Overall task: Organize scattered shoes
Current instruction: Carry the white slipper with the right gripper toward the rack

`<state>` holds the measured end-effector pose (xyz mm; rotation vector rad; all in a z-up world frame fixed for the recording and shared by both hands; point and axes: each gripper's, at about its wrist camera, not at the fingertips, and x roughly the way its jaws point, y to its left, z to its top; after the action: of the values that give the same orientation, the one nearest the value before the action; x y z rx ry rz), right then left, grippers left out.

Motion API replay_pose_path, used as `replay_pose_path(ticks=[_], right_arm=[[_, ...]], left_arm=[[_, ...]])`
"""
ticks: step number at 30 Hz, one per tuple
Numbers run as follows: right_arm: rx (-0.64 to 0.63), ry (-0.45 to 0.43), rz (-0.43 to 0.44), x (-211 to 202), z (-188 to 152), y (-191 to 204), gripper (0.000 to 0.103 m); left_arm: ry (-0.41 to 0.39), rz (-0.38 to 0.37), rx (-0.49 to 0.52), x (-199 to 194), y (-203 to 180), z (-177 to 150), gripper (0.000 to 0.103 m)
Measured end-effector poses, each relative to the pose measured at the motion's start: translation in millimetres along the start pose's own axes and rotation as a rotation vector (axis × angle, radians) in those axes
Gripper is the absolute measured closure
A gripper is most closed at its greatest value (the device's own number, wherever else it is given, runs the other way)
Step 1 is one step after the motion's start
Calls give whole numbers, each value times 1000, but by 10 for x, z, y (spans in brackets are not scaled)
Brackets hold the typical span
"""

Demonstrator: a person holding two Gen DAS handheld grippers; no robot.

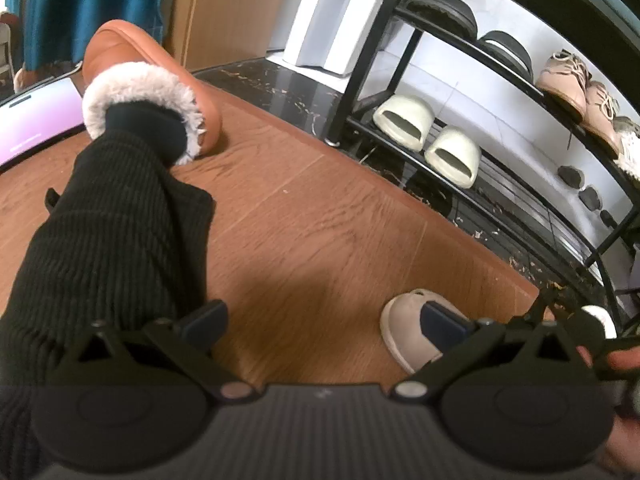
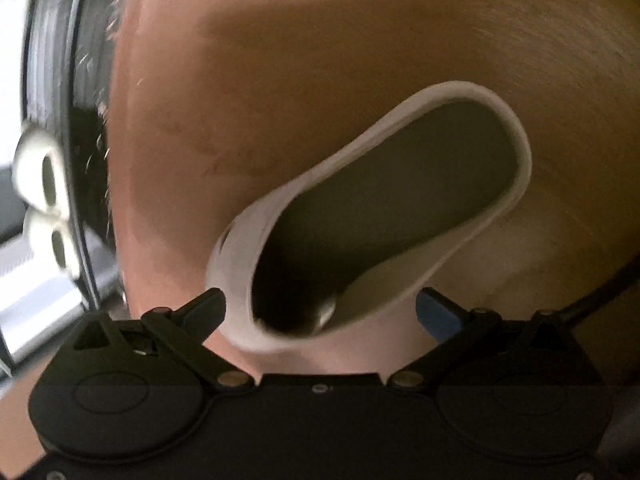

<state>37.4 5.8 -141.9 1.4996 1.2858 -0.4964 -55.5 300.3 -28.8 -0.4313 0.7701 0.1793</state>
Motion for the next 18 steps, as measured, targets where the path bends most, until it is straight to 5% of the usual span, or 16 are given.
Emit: replay_pose_path(ticks=[9, 18], right_arm=[[-273, -46, 30, -29, 81, 183, 10], [-836, -141, -56, -154, 174, 733, 15]], left_arm=[[8, -3, -3, 30, -13, 6, 1], [9, 4, 9, 38, -34, 0, 1]])
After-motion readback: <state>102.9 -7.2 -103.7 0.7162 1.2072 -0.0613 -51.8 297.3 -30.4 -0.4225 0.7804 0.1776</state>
